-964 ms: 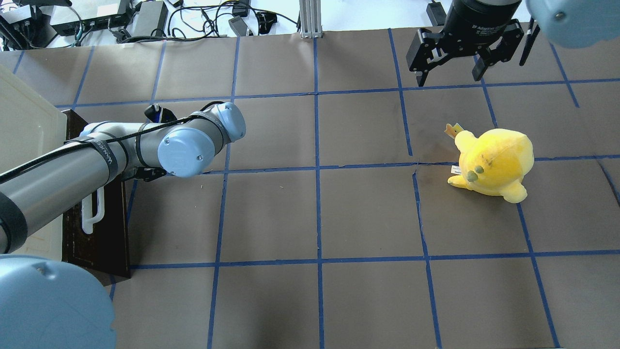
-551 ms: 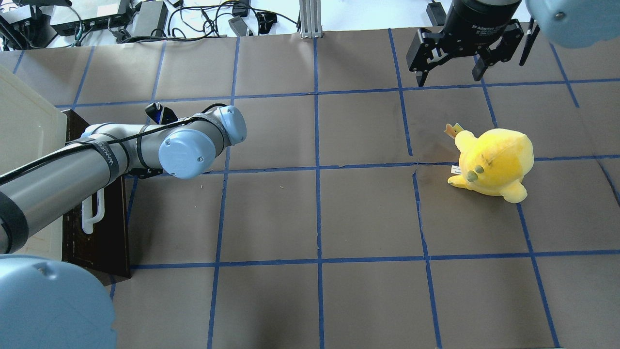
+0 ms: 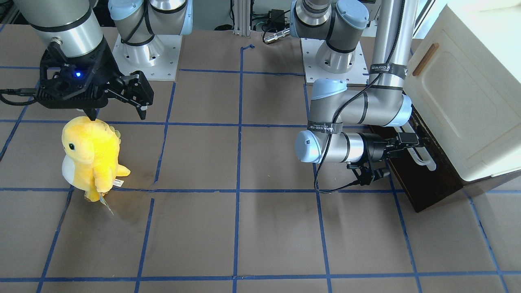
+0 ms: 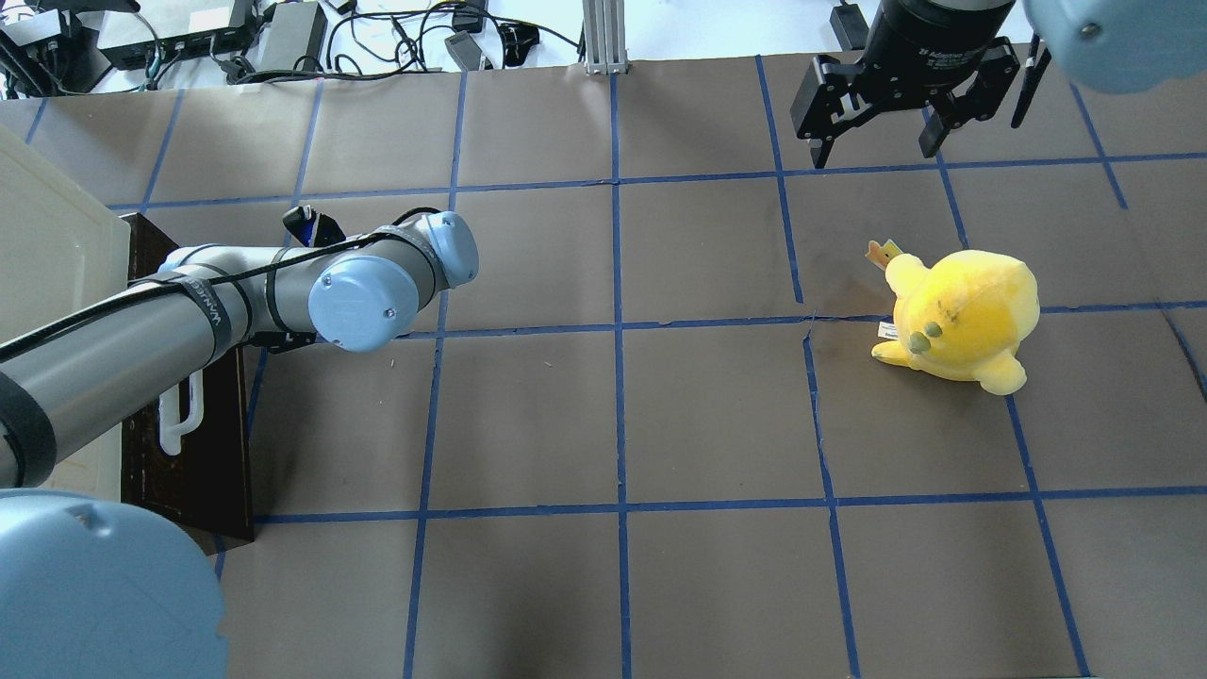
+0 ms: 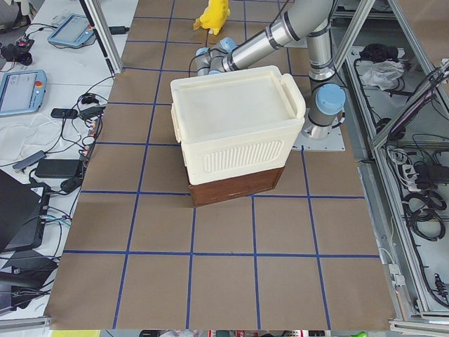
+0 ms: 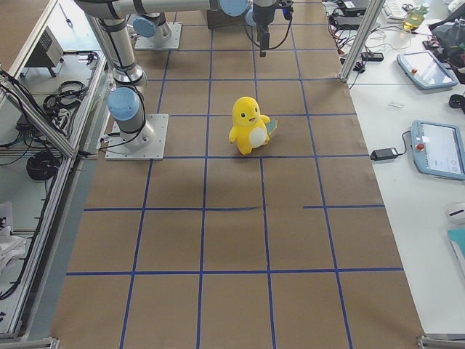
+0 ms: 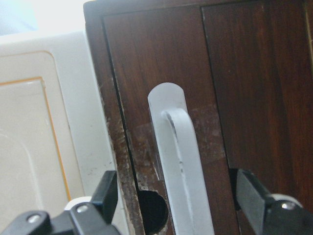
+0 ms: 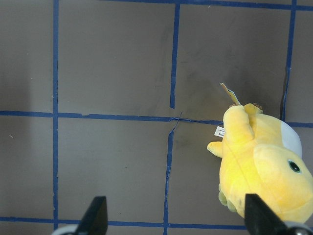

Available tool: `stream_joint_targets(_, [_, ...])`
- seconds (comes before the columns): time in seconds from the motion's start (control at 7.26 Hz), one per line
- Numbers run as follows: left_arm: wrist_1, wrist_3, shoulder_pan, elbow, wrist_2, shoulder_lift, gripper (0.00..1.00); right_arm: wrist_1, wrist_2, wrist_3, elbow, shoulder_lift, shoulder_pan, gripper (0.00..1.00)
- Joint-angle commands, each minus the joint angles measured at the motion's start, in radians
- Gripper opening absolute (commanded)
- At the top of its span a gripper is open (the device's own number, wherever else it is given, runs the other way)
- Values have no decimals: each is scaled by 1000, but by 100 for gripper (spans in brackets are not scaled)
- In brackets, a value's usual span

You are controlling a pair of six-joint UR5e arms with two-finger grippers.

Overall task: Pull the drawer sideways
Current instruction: 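Align the open left gripper around the white drawer handle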

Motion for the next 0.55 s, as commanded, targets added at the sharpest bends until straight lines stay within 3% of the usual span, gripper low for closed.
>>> stream_joint_targets(0.0, [-3,-2,0,-7,-5,-1,75,0,0,0,0,0,0,100])
stream_joint_targets(0.41, [-7,-12,4,-15,-5,2,74,0,0,0,0,0,0,100])
